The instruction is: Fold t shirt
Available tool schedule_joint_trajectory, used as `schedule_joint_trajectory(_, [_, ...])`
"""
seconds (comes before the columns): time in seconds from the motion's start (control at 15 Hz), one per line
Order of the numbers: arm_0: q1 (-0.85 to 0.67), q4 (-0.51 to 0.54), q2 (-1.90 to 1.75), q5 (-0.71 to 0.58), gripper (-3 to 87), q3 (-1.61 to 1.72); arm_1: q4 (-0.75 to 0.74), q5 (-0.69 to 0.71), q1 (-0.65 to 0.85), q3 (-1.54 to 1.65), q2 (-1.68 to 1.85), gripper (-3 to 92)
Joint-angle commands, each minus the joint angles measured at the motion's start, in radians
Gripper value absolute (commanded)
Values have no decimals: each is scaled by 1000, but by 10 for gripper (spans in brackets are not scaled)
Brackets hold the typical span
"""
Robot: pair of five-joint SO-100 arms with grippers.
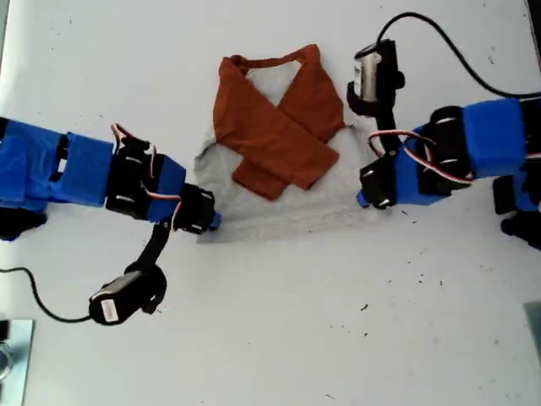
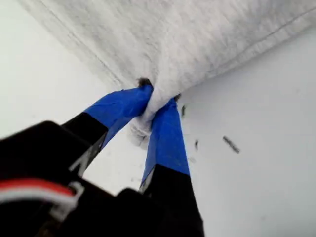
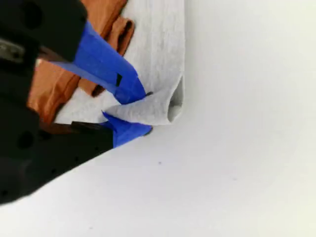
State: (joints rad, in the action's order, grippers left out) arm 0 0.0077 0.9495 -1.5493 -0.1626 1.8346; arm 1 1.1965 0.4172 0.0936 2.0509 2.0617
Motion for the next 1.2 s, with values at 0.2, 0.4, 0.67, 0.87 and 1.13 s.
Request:
schedule_joint_trajectory(0.2, [265,-23,-84,176,-3,-58,87,-169,-310,-25,202,32])
schedule_joint_trajectory(0.4, [207,2,-216,127,-3,-57,58,-46,-210,-133,166,32])
schedule_joint_trajectory(0.67, [-247,196,-460,-130,-3,-43,67,225,199,-267,175,32])
schedule_joint_trajectory(0.87, [-684,115,-405,-324,269,69,-160,264,600,-75,242,367])
schedule_joint_trajectory(1.13, [-742,32,-607,-313,246,278,14,255,876,173,459,383])
